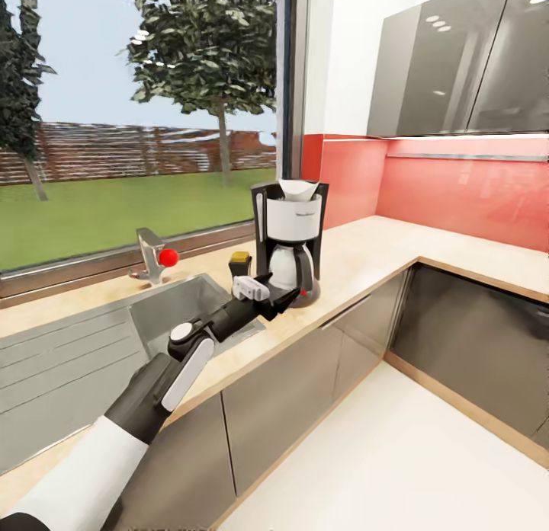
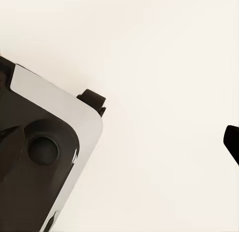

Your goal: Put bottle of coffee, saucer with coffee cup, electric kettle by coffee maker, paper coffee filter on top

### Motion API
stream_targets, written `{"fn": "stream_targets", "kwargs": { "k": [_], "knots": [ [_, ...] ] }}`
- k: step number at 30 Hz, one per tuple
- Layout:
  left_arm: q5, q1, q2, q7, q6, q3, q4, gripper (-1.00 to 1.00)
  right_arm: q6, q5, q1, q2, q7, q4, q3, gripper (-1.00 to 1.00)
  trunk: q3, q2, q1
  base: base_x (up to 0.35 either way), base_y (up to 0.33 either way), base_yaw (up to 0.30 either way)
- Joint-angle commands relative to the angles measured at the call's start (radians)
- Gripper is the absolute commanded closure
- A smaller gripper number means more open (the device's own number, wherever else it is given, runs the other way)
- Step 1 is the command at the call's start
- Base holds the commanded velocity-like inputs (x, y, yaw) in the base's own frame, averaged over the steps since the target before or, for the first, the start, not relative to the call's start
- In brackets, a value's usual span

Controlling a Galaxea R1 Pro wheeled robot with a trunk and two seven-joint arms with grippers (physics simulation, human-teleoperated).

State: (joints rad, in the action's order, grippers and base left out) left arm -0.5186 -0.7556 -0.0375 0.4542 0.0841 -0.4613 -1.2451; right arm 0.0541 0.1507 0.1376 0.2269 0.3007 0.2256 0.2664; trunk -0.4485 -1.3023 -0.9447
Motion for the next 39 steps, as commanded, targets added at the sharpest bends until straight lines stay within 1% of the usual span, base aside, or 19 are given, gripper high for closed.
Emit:
{"fn": "stream_targets", "kwargs": {
  "k": [1,3,4,6,10,11,13,14,15,16,17,20,21,23,24,25,35,39],
  "knots": [
    [-0.011,0.001,0.0,0.003,0.009,-0.001,-0.001,-1.0,0.004,0.011,0.0,0.0,0.003,0.0,-0.004,-1.0,-0.001,-0.001,0.0,-0.102,0.0,0.0],
    [-0.013,0.003,0.001,0.005,0.009,-0.009,-0.001,-1.0,0.004,0.011,0.0,0.0,0.003,0.0,-0.004,-1.0,-0.001,-0.001,0.0,-0.168,0.0,0.0],
    [-0.014,0.004,0.002,0.006,0.009,-0.027,-0.001,-1.0,0.004,0.011,0.0,0.0,0.003,0.0,-0.004,-1.0,-0.001,-0.001,0.0,-0.239,0.0,0.0],
    [-0.015,0.005,0.007,0.006,0.008,-0.078,-0.001,-1.0,0.004,0.01,0.0,0.0,0.003,0.0,-0.004,-1.0,-0.001,-0.001,0.0,-0.284,0.0,0.0],
    [-0.016,0.005,0.015,0.006,0.006,-0.122,0.001,-1.0,0.004,0.01,0.0,0.0,0.003,0.001,-0.004,-1.0,-0.001,-0.001,0.0,-0.257,0.0,0.0],
    [-0.016,0.006,0.017,0.006,0.004,-0.145,0.002,-1.0,0.004,0.01,0.0,0.0,0.003,0.001,-0.003,-1.0,-0.001,-0.001,0.0,-0.13,0.0,0.0],
    [-0.016,0.006,0.018,0.006,0.002,-0.174,0.004,-1.0,0.004,0.01,0.0,0.0,0.002,0.001,-0.004,-1.0,-0.001,-0.001,0.0,-0.093,0.0,0.0],
    [-0.017,0.006,0.019,0.006,0.0,-0.199,0.007,-1.0,0.004,0.01,0.0,0.0,0.002,0.001,-0.003,-1.0,-0.001,-0.001,0.0,-0.053,0.0,0.0],
    [-0.017,0.007,0.019,0.006,-0.001,-0.212,0.008,-1.0,0.004,0.01,0.0,0.0,0.002,0.001,-0.003,-1.0,-0.001,-0.001,0.0,-0.043,0.0,0.0],
    [-0.017,0.017,0.019,0.006,-0.004,-0.271,0.012,-1.0,0.004,0.01,0.0,0.0,0.002,0.001,-0.003,-1.0,-0.001,-0.001,0.0,-0.014,0.0,0.0],
    [-0.017,0.03,0.019,0.006,-0.006,-0.284,0.013,-1.0,0.004,0.01,0.0,0.0,0.002,0.001,-0.003,-1.0,-0.001,-0.001,0.0,-0.009,0.0,0.0],
    [-0.017,0.067,0.016,0.006,-0.024,-0.296,0.023,-1.0,0.004,0.009,0.0,0.0,0.002,0.001,-0.004,-1.0,-0.001,-0.001,0.0,-0.005,0.0,0.0],
    [-0.015,0.196,0.016,0.111,-0.21,-0.307,0.248,-1.0,0.004,0.01,0.0,0.0,0.002,0.002,-0.004,-1.0,-0.001,-0.001,0.0,0.0,0.0,0.0],
    [-0.015,0.219,0.016,0.146,-0.219,-0.307,0.296,-1.0,0.004,0.01,0.0,0.0,0.002,0.001,-0.004,-1.0,-0.001,-0.001,0.0,0.0,0.0,0.0],
    [-0.015,0.247,0.016,0.168,-0.234,-0.307,0.34,-1.0,0.004,0.01,0.0,0.0,0.002,0.001,-0.004,-1.0,-0.001,-0.001,0.0,0.0,0.0,0.0],
    [-0.015,0.262,0.016,0.178,-0.244,-0.307,0.366,-1.0,0.004,0.009,0.0,0.0,0.002,0.001,-0.004,-1.0,-0.001,-0.001,0.0,0.0,0.0,0.0],
    [-0.015,0.271,0.019,0.18,-0.251,-0.306,0.395,-1.0,0.004,0.01,0.0,0.0,0.002,0.002,-0.004,-1.0,-0.001,-0.001,0.0,-0.003,-0.004,0.0],
    [-0.015,0.272,0.019,0.176,-0.251,-0.307,0.397,-1.0,0.004,0.01,0.0,0.0,0.002,0.002,-0.004,-1.0,-0.001,-0.001,0.0,-0.089,-0.125,0.0]
  ]
}}
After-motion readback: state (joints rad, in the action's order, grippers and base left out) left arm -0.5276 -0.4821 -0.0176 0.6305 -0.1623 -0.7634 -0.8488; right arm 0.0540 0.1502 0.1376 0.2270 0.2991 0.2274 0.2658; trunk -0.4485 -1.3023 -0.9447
